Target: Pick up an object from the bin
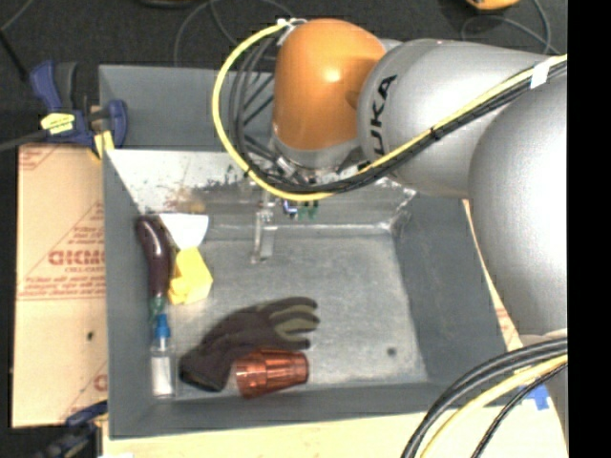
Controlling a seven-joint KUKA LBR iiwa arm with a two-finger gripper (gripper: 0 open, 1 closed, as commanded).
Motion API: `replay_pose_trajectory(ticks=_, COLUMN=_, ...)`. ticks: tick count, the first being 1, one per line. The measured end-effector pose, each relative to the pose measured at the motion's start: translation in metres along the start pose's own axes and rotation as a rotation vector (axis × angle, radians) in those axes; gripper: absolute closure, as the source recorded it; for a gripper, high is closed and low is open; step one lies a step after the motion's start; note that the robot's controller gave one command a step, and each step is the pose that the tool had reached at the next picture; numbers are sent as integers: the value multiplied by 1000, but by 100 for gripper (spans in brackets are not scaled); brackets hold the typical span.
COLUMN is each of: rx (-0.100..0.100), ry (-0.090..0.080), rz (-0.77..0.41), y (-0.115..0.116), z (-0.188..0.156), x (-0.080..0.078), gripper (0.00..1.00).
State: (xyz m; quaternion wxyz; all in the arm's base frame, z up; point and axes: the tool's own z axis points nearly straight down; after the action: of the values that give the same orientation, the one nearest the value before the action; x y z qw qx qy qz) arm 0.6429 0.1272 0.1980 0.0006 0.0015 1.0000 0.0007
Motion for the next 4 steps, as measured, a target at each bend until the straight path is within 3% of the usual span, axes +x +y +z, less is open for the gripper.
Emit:
replay_pose_trajectory(ticks=1, rx=0, ry=0, rz=0, y=0, z=0, x=0, gripper=0)
replay_pose_trajectory(ticks=2, rx=0, ry=-9, rz=-1, y=29, z=34, x=24, gripper=0)
replay_pose_trajectory(ticks=3, rx=-4, ry=-1, rz=-24, y=18, z=58, x=47, gripper=0)
replay_pose_trajectory(ticks=4, rx=4, ry=-8, rz=7, y=32, z=79, x=48, gripper=0)
